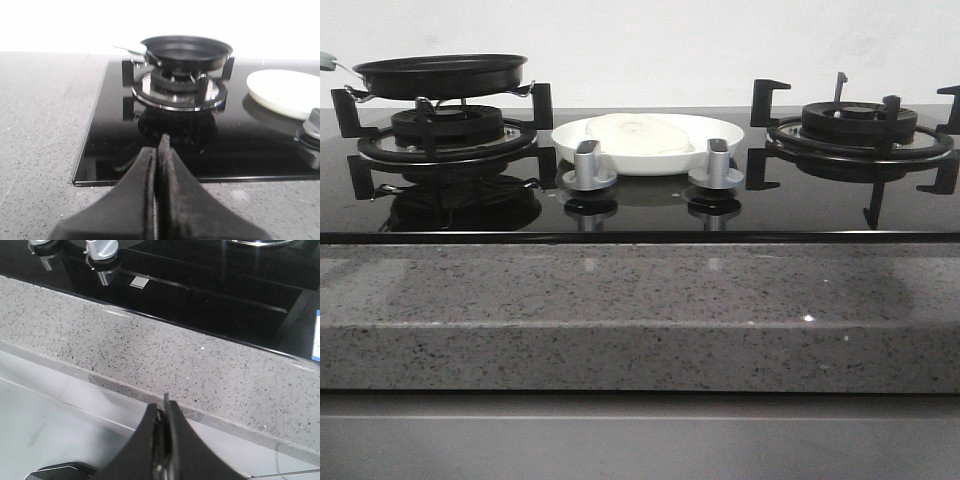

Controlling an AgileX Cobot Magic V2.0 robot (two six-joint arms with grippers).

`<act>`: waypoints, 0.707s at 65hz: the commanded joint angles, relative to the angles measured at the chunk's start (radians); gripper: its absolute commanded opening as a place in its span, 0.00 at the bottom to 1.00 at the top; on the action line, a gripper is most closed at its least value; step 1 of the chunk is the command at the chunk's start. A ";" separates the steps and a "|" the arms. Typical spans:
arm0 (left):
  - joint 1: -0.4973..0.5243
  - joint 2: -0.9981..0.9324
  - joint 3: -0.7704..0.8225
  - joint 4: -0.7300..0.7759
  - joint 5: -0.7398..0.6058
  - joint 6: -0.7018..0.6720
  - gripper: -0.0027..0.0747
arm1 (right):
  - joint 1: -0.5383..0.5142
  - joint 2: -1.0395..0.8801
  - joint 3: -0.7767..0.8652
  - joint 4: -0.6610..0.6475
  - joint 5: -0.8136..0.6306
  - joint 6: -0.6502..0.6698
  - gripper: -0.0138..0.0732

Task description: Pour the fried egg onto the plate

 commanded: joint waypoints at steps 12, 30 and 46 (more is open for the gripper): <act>0.050 -0.113 0.126 -0.058 -0.258 -0.009 0.01 | -0.001 0.005 -0.024 -0.006 -0.065 -0.009 0.08; 0.050 -0.115 0.128 -0.040 -0.276 -0.009 0.01 | -0.001 0.005 -0.024 -0.006 -0.065 -0.009 0.08; 0.050 -0.115 0.128 -0.040 -0.276 -0.009 0.01 | -0.001 0.005 -0.024 -0.006 -0.065 -0.009 0.08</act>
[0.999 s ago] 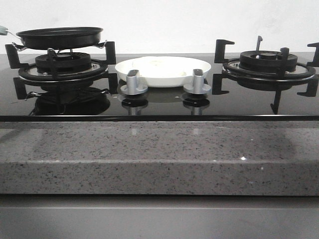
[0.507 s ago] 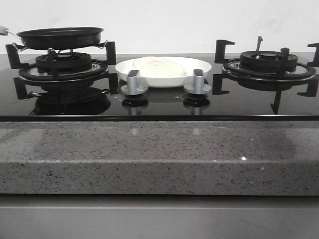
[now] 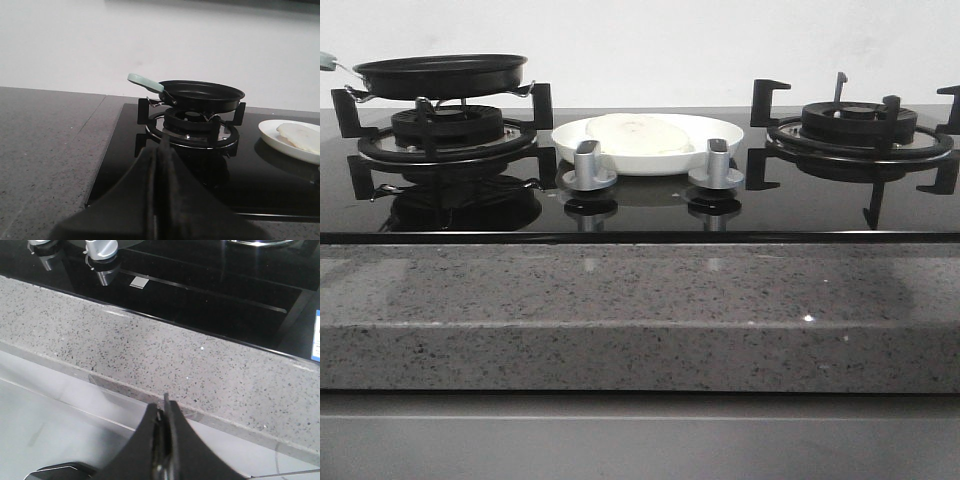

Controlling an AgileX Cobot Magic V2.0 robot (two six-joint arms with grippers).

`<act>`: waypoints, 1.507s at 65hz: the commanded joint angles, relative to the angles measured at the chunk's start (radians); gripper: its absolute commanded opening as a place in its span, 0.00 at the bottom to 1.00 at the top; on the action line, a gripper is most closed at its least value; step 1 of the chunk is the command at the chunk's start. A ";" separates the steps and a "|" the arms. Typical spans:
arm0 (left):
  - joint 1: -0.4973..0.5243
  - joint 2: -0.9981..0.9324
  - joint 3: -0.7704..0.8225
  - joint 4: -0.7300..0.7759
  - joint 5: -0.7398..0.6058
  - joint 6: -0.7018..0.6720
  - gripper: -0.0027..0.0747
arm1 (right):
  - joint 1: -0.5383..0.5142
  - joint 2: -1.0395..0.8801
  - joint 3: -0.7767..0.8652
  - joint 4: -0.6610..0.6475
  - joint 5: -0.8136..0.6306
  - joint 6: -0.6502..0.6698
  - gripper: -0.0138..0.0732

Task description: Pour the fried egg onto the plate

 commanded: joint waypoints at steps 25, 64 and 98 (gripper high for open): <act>0.002 -0.017 0.006 0.001 -0.086 -0.009 0.01 | -0.001 0.005 -0.025 -0.004 -0.065 -0.009 0.08; 0.002 -0.017 0.006 0.001 -0.086 -0.009 0.01 | -0.220 -0.392 0.552 -0.057 -0.808 -0.010 0.08; 0.002 -0.017 0.006 0.001 -0.086 -0.009 0.01 | -0.288 -0.474 0.674 -0.056 -0.902 -0.009 0.08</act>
